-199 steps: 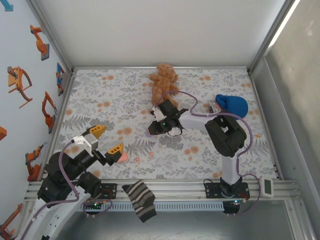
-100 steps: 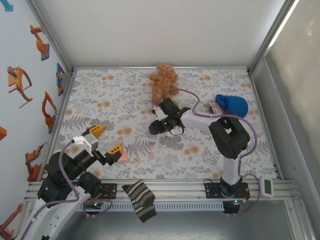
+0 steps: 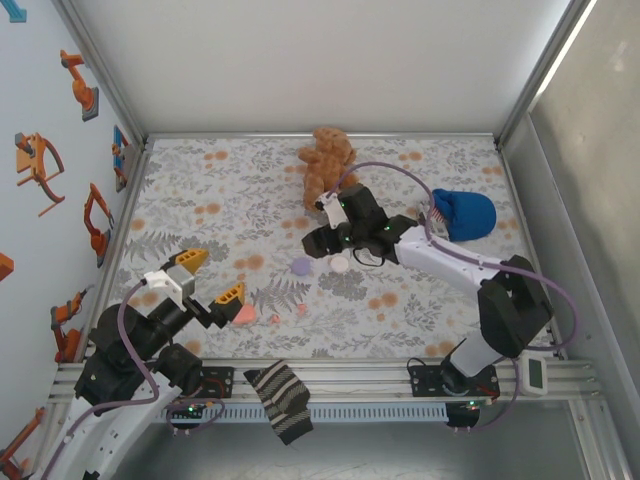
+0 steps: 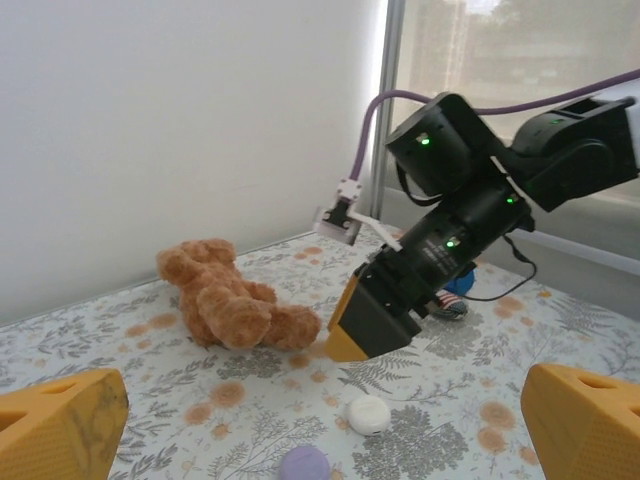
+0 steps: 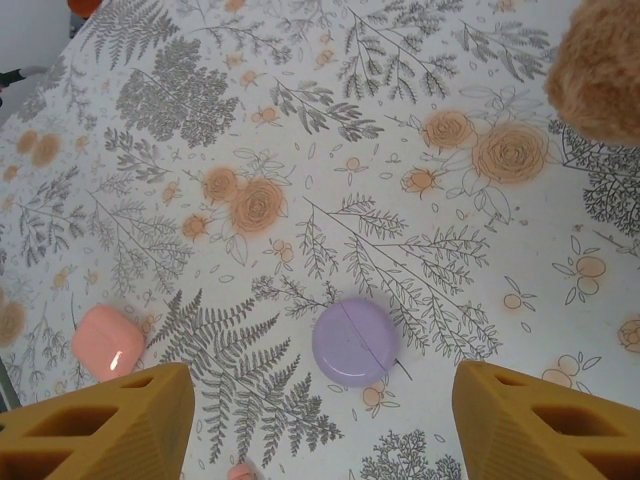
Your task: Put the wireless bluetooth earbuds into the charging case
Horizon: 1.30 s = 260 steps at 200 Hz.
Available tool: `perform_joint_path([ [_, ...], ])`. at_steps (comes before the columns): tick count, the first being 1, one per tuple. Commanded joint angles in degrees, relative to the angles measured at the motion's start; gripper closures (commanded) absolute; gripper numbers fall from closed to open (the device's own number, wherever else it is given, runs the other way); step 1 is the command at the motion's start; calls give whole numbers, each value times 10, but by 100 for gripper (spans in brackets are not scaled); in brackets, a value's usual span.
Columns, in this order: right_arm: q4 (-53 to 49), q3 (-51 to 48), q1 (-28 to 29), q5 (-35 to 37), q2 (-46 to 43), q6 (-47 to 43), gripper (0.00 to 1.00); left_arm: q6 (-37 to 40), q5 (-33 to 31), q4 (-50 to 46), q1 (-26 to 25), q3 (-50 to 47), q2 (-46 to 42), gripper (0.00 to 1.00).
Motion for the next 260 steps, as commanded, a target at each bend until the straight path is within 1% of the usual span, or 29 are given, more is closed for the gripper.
perform_joint_path([
  [1,44,-33,16,16,-41,-34,31,4,-43,-4,-1,-3,11,1],
  [7,50,-41,22,18,-51,-43,28,5,-54,-4,0,-3,13,2],
  [16,60,-55,33,19,-66,-66,8,6,-71,-6,0,-2,16,3],
  [21,67,-63,40,22,-74,-77,3,6,-81,-8,1,-2,19,3],
  [46,110,-104,74,18,-106,-118,0,9,-122,-16,1,2,35,4],
  [59,132,-120,98,29,-114,-141,0,19,-138,-26,2,14,54,4],
  [85,153,-131,150,56,-109,-208,1,40,-178,-42,5,47,100,4],
  [105,165,-132,175,57,-94,-257,0,47,-186,-36,21,63,148,4],
  [116,167,-129,187,56,-81,-285,1,45,-172,-35,40,71,169,4],
  [128,168,-126,203,63,-66,-324,1,37,-143,-35,73,81,191,4],
  [143,166,-112,217,67,-42,-350,1,22,-93,-35,129,88,220,4],
  [181,162,-61,238,60,34,-373,1,-11,47,-29,288,103,283,4],
  [205,149,-22,250,57,85,-382,1,-27,112,-20,365,98,301,4],
  [219,126,5,259,57,113,-392,2,-34,129,-6,391,81,301,4],
  [236,104,33,267,58,146,-401,5,-51,126,17,411,47,293,4],
  [245,97,45,269,56,160,-401,6,-71,129,18,427,40,293,4],
  [252,94,53,271,57,170,-401,7,-71,139,13,439,40,291,4],
  [260,90,62,272,55,182,-400,7,-70,134,9,445,42,288,4],
])
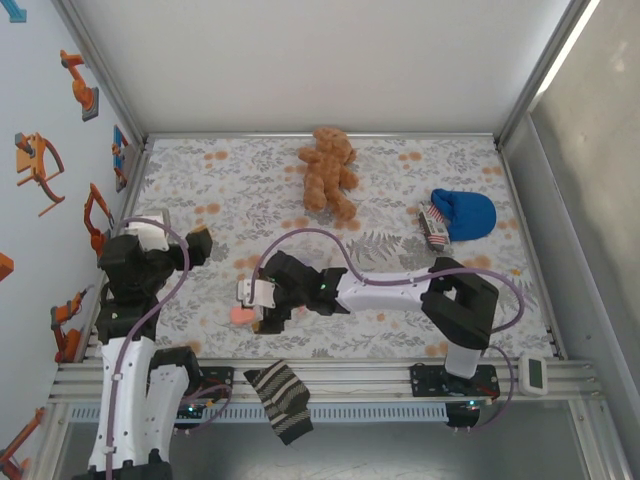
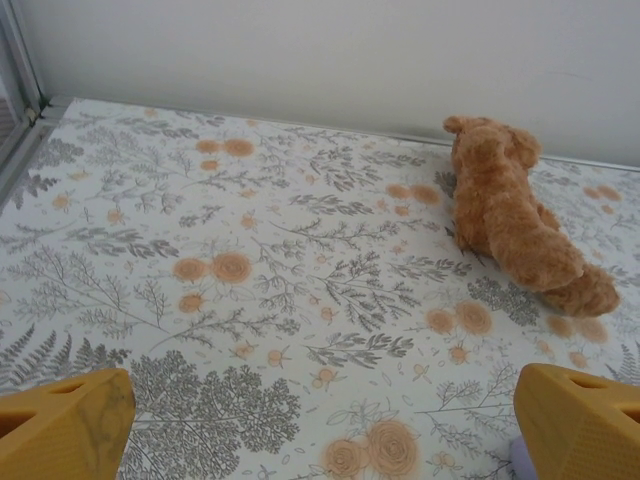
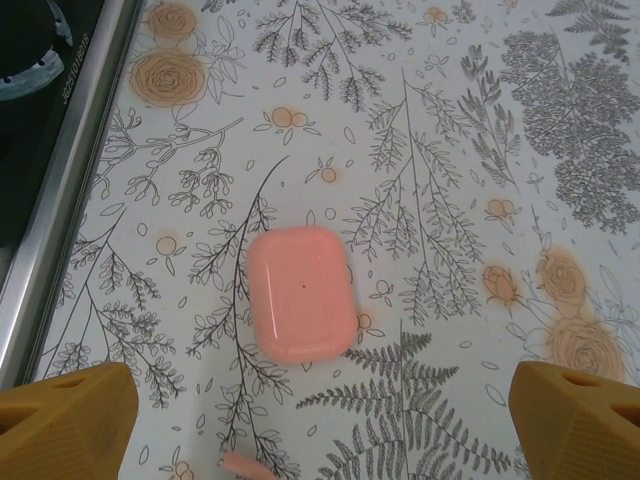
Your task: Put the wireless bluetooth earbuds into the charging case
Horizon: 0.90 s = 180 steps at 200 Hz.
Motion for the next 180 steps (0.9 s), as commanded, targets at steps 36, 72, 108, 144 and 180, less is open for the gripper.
perform_joint_path([
  [36,-81,88,6,2,82,-28,11,-32,35,19,32,-16,-9,4],
  [72,-92,120,6,-5,125,-33,11,-28,46,20,36,-16,-14,4],
  [108,-102,151,5,-21,155,-31,14,-28,48,20,37,-18,-19,4],
  [144,-112,162,4,-26,173,-30,18,-28,59,24,37,-18,-19,4],
  [180,-115,165,-2,-36,184,-15,26,-28,60,24,37,-19,-19,4],
])
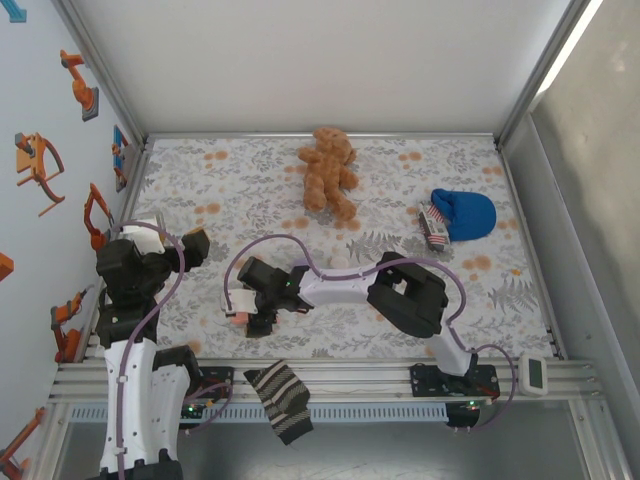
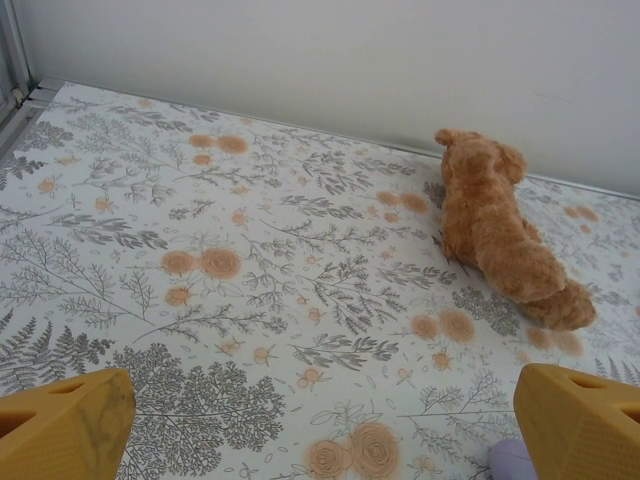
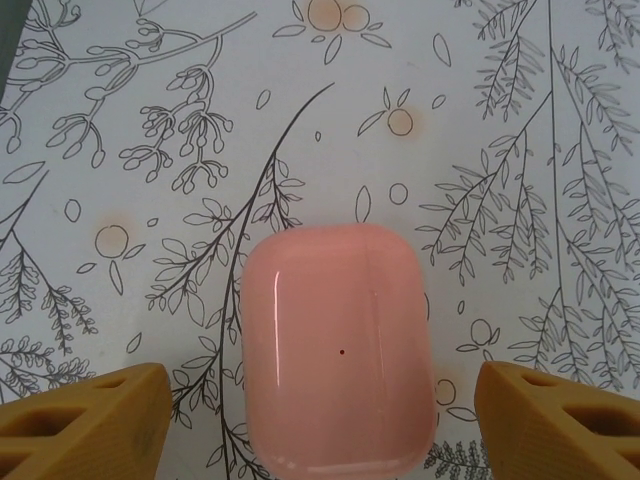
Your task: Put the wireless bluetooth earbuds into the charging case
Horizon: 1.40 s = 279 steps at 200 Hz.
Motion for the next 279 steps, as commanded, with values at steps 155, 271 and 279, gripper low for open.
perform_joint_path([
  [155,19,-6,-14,10,-16,26,57,-8,27,16,3,-5,-5,4],
  [271,40,-162,-62,98,-264,11,57,-57,86,54,3,-12,-34,4],
  [279,40,-174,-69,102,-288,11,57,-85,109,61,2,-17,-38,4],
])
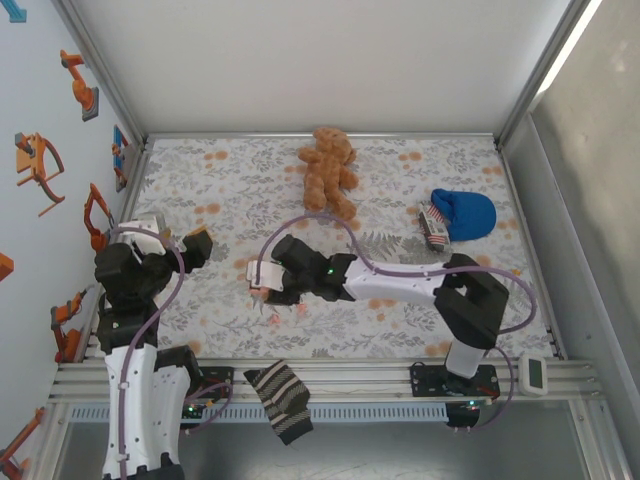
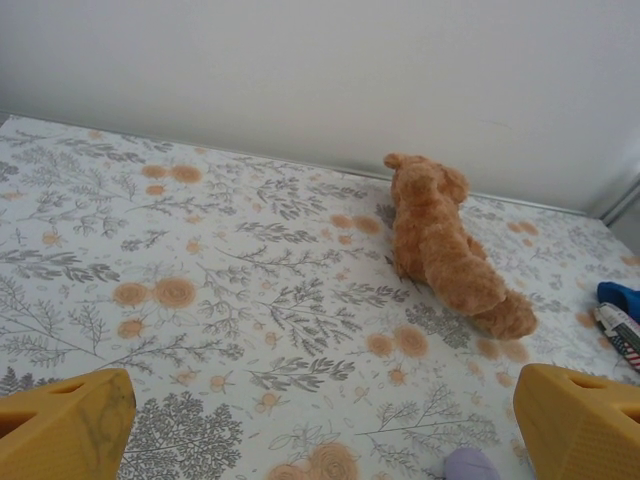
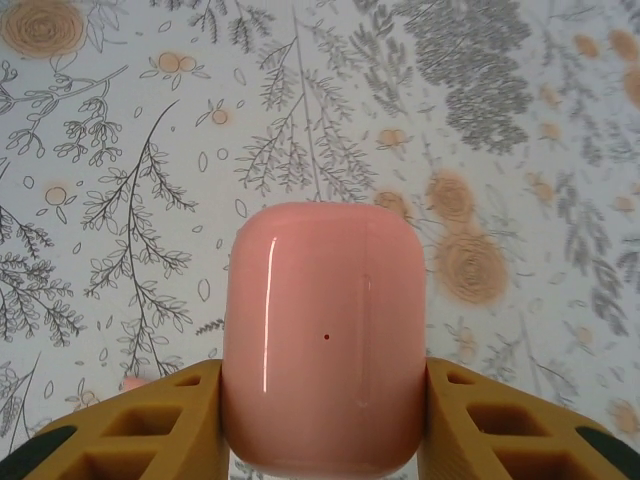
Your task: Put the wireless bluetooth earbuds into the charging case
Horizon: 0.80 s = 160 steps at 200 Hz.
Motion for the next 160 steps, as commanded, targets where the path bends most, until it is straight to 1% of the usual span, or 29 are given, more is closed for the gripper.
perform_joint_path([
  [1,11,-32,-18,31,-63,-8,57,-65,58,32,2,-11,-13,4],
  [19,9,-57,-34,39,-116,-10,57,-147,119,60,2,-22,-17,4],
  [39,16,-84,-49,48,-168,-17,57,-223,205,97,0,-10,-7,4],
  [55,25,-104,-61,52,-206,-24,57,-256,262,106,-7,18,11,4],
  [73,36,-126,-74,56,-244,-31,57,-273,302,106,-28,48,29,4],
  [95,40,-142,-85,67,-282,-44,57,-284,324,103,-81,68,55,4],
  [117,29,-147,-88,83,-319,-59,57,-297,328,103,-144,75,88,3],
  [142,10,-144,-89,89,-355,-65,57,-297,313,107,-210,76,122,0],
  [160,-8,-138,-89,83,-375,-64,57,-297,303,133,-252,76,142,2],
])
